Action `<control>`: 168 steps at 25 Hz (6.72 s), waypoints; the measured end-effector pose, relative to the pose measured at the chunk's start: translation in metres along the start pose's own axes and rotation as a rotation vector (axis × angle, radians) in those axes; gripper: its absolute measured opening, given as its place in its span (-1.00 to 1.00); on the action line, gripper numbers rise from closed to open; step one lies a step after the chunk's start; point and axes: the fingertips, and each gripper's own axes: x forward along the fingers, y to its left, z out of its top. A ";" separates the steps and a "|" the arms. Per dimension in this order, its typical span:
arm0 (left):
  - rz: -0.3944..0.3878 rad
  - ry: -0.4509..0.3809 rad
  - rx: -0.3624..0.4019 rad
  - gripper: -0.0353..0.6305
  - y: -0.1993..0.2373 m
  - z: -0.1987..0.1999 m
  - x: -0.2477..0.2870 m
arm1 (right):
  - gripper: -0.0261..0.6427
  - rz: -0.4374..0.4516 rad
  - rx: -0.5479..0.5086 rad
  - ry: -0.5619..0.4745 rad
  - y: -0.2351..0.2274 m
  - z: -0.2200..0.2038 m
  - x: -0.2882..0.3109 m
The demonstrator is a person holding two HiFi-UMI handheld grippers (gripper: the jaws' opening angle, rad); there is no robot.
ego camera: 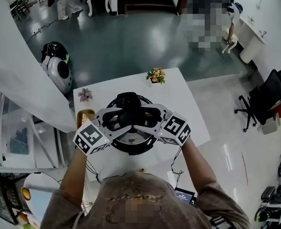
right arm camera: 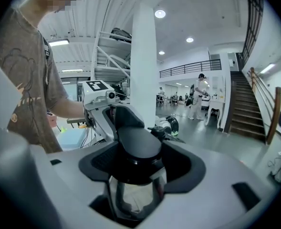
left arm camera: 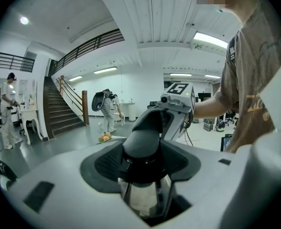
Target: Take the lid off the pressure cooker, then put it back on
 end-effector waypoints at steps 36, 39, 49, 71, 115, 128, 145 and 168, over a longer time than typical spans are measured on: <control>-0.374 -0.042 0.138 -0.14 0.001 0.003 0.004 | -0.08 -0.440 0.208 0.011 0.005 -0.003 -0.008; -0.368 -0.034 0.135 -0.14 0.001 0.002 0.004 | -0.09 -0.438 0.202 0.027 0.004 -0.003 -0.007; -0.343 -0.053 0.156 -0.14 0.000 0.034 -0.015 | -0.09 -0.435 0.153 0.009 0.010 0.031 -0.018; -0.269 -0.019 0.174 -0.14 -0.037 0.082 0.037 | -0.09 -0.397 0.105 -0.050 -0.008 0.023 -0.095; -0.161 0.117 0.055 -0.14 -0.128 0.072 0.294 | -0.09 -0.244 0.080 0.018 -0.106 -0.154 -0.271; -0.199 0.175 0.009 -0.14 -0.132 -0.009 0.329 | -0.09 -0.244 0.127 0.063 -0.109 -0.236 -0.239; -0.199 0.250 0.046 -0.14 -0.130 -0.065 0.353 | -0.09 -0.276 0.165 0.141 -0.114 -0.295 -0.214; -0.115 0.189 0.013 -0.08 -0.125 -0.054 0.350 | -0.09 -0.363 0.233 0.089 -0.123 -0.289 -0.236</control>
